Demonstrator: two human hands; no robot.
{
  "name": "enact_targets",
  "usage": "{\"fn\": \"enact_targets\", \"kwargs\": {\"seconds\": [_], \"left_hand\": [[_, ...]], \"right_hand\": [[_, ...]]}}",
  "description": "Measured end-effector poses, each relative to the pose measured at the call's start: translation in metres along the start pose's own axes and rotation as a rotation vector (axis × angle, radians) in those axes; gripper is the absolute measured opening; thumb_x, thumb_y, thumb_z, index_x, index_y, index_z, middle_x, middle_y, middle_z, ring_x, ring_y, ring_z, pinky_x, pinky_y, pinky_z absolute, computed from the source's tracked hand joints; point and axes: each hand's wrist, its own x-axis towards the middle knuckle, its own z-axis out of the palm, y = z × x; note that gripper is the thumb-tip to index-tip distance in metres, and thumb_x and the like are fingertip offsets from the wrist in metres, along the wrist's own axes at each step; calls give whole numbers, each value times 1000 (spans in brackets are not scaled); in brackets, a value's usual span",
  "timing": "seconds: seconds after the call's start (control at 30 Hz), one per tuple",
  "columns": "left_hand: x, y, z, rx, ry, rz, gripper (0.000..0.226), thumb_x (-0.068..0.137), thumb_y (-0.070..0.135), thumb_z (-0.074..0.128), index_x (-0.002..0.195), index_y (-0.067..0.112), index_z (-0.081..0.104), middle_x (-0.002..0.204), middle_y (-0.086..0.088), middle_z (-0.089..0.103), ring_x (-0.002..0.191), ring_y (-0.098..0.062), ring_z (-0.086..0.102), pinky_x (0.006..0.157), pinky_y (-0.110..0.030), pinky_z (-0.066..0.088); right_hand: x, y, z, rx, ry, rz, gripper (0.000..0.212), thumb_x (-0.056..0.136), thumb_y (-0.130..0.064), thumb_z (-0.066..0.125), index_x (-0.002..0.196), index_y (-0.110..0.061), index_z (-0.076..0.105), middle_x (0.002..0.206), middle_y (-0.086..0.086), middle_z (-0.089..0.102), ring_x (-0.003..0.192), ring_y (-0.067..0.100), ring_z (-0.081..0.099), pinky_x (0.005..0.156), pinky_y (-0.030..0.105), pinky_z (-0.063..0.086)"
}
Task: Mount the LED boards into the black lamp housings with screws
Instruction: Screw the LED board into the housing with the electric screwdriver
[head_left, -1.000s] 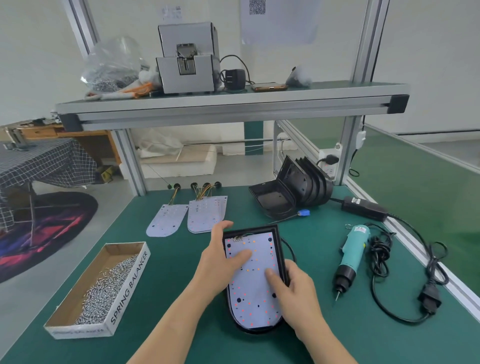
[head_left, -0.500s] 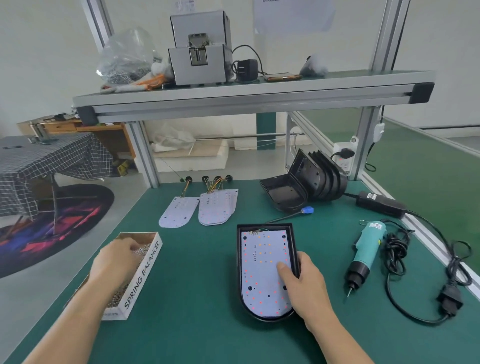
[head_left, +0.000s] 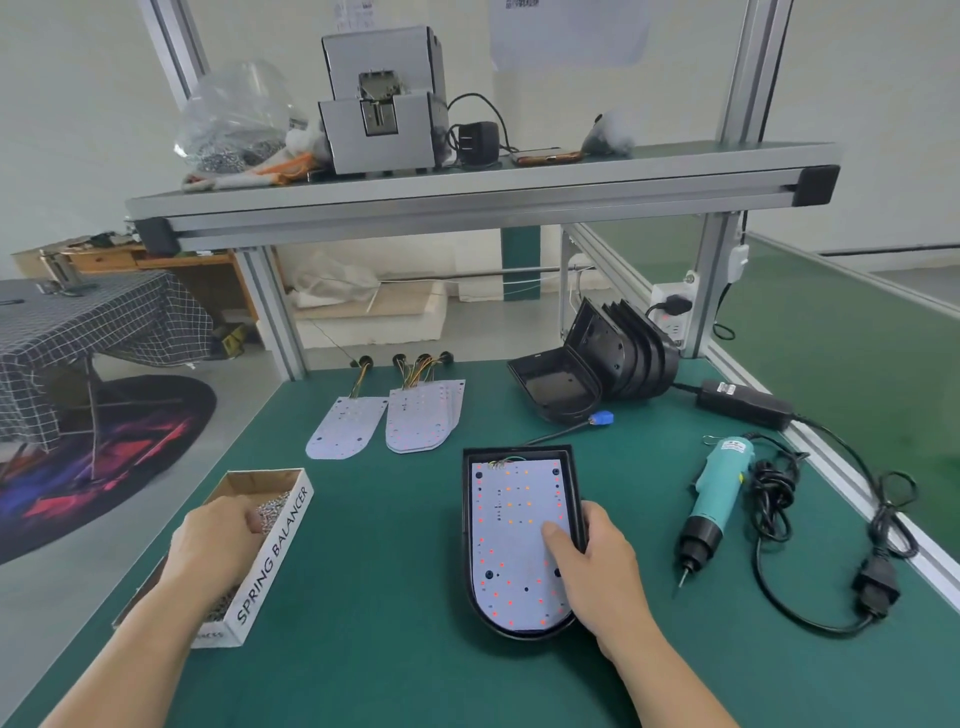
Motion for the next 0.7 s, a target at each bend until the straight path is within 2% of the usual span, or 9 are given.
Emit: {"fn": "enact_targets", "kwargs": {"seconds": [0.13,0.27,0.43,0.53,0.7], "left_hand": [[5,-11,0,-191,74,-43,24,82,-1,66,73,21,70,85,-3,71,81,-30,64,77,-37,52],[5,-20,-3,-373,117,-138,18,81,7,76,73,23,74,73,-4,73,66,-28,68,67,-36,56],[3,-25,0,-436,133,-174,15,86,11,69,76,22,74,83,-6,73,79,-35,67,77,-44,58],[4,-28,3,-536,163,-202,16,89,13,61,81,22,71,80,-8,72,70,-32,61,69,-39,54],[5,-32,7,-530,123,-191,18,91,12,65,77,19,72,53,-3,68,47,-23,54,54,-27,45]], "right_hand": [[0,0,-1,10,-2,4,12,95,-25,63,107,-29,59,97,-14,70,90,8,66,79,29,51],[0,0,-1,8,-1,3,14,95,-25,63,109,-27,60,98,-14,70,92,7,65,85,33,53],[-1,0,-1,8,-2,3,16,95,-26,63,111,-27,60,101,-15,70,95,7,65,88,36,53],[-1,0,-1,7,-2,7,19,95,-27,63,114,-26,61,103,-15,70,96,7,65,88,36,54],[0,1,0,21,3,6,17,94,-25,64,110,-27,61,98,-17,70,91,2,65,76,25,49]]}}
